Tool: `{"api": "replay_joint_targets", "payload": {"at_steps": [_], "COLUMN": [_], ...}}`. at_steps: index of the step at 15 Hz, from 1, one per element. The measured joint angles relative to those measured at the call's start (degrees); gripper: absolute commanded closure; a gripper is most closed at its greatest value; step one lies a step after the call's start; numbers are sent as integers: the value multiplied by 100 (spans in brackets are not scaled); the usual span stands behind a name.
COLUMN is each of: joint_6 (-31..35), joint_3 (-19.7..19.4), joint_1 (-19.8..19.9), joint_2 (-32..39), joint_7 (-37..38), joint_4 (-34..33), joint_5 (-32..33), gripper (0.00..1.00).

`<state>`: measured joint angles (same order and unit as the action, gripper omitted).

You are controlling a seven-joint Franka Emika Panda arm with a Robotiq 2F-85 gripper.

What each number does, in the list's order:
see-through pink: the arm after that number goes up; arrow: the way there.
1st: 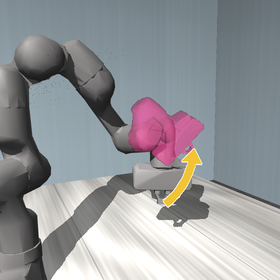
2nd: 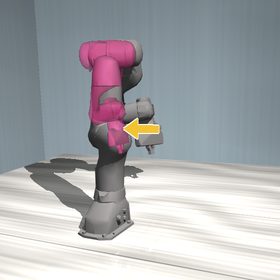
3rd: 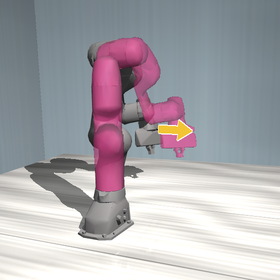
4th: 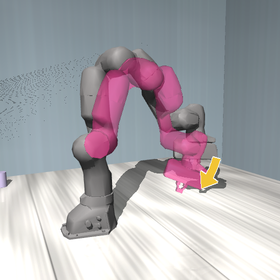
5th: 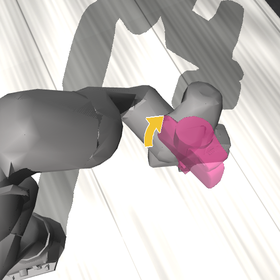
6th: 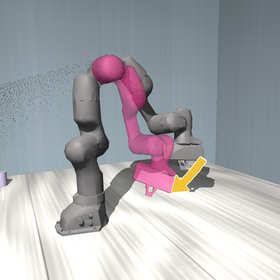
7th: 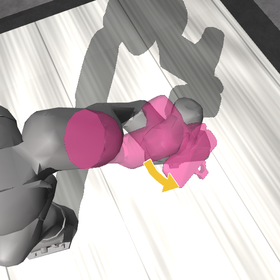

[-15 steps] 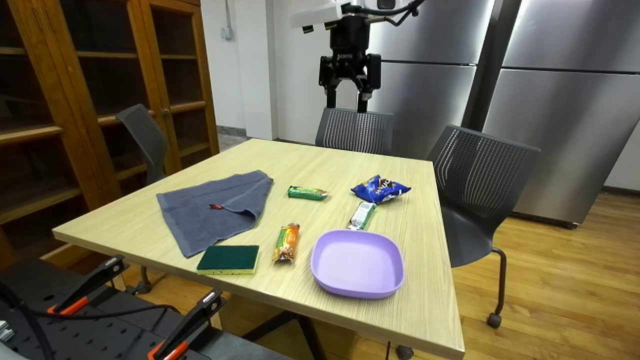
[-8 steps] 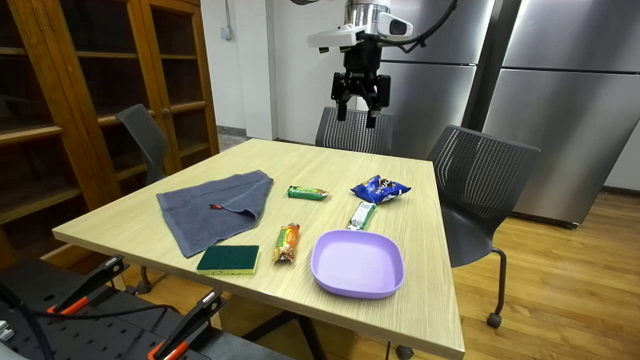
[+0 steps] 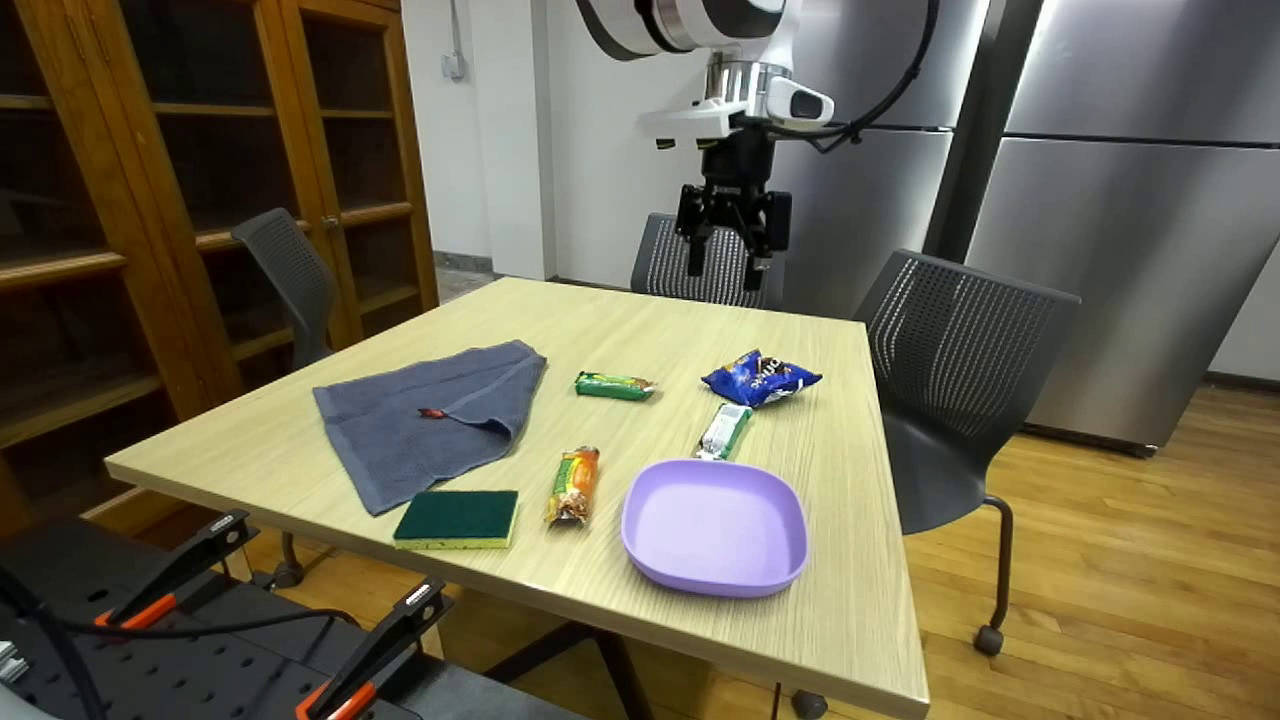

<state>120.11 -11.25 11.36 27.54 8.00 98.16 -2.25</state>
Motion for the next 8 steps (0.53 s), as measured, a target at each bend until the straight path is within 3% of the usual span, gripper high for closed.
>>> {"api": "replay_joint_targets", "payload": {"at_steps": [8], "joint_6": [-255], "joint_3": [-30], "joint_1": [1], "joint_2": [580], "joint_7": [0], "joint_4": [-403], "joint_5": [141], "gripper": [0]}}
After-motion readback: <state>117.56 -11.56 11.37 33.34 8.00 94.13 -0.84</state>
